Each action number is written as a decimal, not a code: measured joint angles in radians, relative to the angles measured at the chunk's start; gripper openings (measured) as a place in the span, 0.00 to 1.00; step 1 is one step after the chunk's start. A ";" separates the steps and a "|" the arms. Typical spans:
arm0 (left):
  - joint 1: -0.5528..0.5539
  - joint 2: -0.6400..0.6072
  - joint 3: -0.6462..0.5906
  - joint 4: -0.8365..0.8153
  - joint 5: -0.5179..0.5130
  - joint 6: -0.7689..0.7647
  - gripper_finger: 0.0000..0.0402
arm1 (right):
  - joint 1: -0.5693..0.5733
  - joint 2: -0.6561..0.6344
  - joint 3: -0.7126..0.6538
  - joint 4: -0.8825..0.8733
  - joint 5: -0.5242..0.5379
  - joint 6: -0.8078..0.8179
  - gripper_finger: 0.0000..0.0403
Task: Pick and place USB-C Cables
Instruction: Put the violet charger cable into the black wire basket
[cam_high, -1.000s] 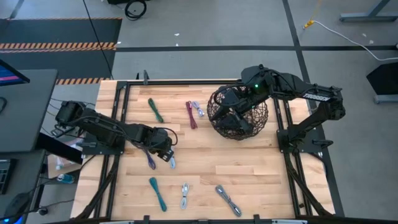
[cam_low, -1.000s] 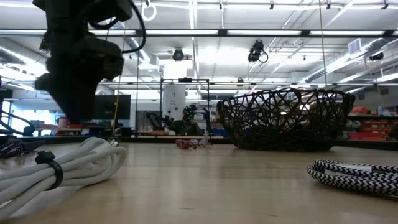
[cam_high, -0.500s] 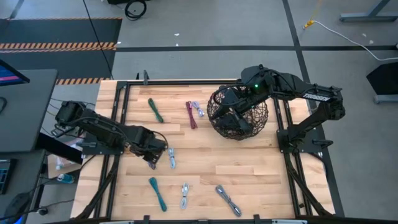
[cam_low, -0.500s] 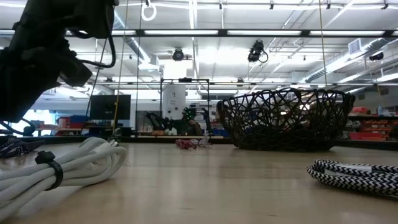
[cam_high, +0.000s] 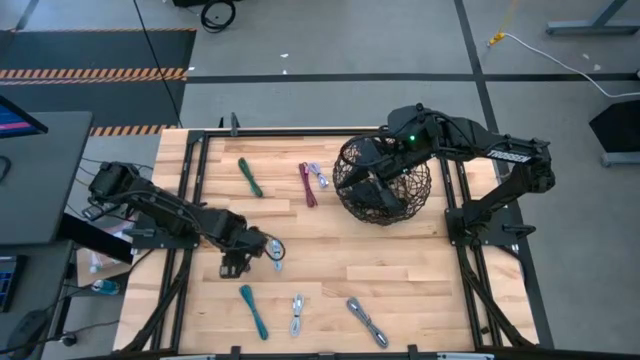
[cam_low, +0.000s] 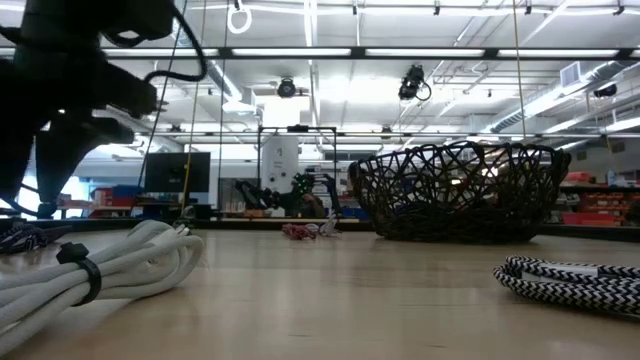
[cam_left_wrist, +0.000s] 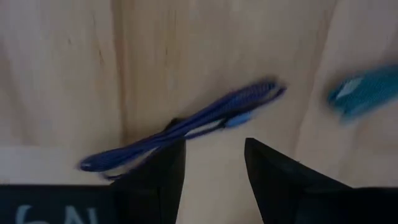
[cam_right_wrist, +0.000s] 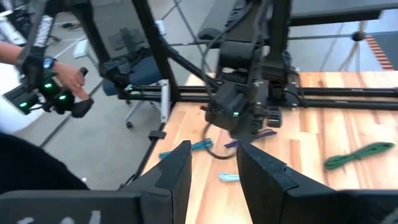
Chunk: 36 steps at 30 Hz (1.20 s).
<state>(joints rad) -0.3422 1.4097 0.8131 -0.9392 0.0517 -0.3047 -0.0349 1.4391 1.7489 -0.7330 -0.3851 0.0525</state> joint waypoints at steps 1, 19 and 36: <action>-0.006 0.000 0.000 -0.016 -0.013 0.060 0.43 | 0.000 0.000 0.000 0.000 0.009 0.005 0.33; -0.009 -0.001 -0.083 -0.006 -0.106 0.544 0.43 | 0.000 0.000 0.000 0.146 0.055 0.120 0.33; -0.008 -0.001 -0.135 0.112 -0.160 0.632 0.43 | 0.000 0.000 0.000 0.209 0.082 0.164 0.33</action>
<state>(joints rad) -0.3500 1.4086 0.6786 -0.8269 -0.1085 0.3269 -0.0349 1.4391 1.7489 -0.5240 -0.3035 0.2170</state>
